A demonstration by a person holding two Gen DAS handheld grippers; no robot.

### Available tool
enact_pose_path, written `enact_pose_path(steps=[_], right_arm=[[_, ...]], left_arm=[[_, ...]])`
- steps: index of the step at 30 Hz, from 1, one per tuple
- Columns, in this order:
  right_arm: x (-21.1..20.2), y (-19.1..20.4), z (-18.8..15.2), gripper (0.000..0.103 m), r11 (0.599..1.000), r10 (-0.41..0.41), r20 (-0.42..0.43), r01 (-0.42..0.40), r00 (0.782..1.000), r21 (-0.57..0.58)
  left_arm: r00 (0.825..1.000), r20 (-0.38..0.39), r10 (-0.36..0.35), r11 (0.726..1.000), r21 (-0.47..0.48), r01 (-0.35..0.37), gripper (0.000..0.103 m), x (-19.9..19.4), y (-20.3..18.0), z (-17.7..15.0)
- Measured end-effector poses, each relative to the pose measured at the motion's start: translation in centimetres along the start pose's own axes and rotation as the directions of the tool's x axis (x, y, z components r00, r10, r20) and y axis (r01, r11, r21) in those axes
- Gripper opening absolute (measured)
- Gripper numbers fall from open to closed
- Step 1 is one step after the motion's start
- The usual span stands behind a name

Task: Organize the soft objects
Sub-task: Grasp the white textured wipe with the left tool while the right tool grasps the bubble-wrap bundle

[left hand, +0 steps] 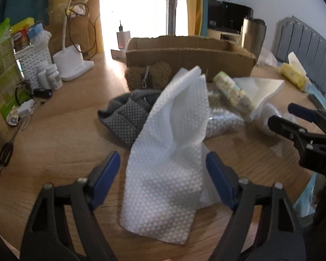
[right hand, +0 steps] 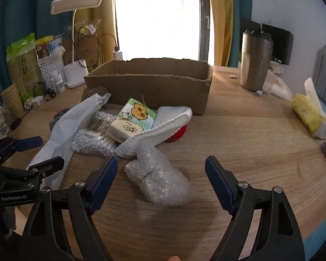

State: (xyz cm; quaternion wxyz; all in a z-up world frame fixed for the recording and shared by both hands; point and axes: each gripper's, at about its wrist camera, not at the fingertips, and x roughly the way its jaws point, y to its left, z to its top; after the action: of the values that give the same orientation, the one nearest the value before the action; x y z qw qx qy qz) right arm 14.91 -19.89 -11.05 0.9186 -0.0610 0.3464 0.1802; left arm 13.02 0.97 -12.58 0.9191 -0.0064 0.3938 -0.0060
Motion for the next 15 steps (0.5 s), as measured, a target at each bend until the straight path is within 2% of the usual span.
enact_pose_path(steps=[4, 9, 11, 13, 14, 15], right_arm=[[1.1, -0.3, 0.0, 0.082, 1.000, 0.000, -0.032, 0.000, 0.999, 0.001], [1.9, -0.4, 0.1, 0.062, 1.000, 0.015, -0.065, -0.015, 0.998, -0.006], [2.2, -0.4, 0.1, 0.051, 0.999, 0.030, -0.078, -0.031, 0.996, -0.012], [2.2, -0.5, 0.1, 0.048, 0.999, 0.038, -0.077, -0.039, 0.996, -0.011], [2.1, -0.5, 0.1, 0.046, 0.999, 0.039, -0.076, -0.040, 0.996, -0.012], [2.0, -0.5, 0.1, 0.045, 0.999, 0.039, -0.074, -0.040, 0.996, -0.015]], left_arm=[[0.999, -0.039, -0.003, 1.000, 0.005, 0.003, 0.070, 0.9, -0.1, 0.0], [0.998, -0.053, -0.017, 1.000, -0.001, 0.017, 0.070, 1.4, 0.0, 0.2], [0.998, -0.051, -0.026, 1.000, -0.002, 0.026, 0.058, 1.3, 0.0, 0.2], [0.998, -0.051, -0.026, 1.000, -0.009, 0.025, 0.054, 1.2, 0.0, 0.2], [0.998, -0.053, -0.025, 1.000, -0.005, 0.025, 0.047, 1.1, -0.1, 0.2], [0.998, -0.053, -0.025, 1.000, -0.001, 0.025, 0.044, 1.1, -0.2, 0.2]])
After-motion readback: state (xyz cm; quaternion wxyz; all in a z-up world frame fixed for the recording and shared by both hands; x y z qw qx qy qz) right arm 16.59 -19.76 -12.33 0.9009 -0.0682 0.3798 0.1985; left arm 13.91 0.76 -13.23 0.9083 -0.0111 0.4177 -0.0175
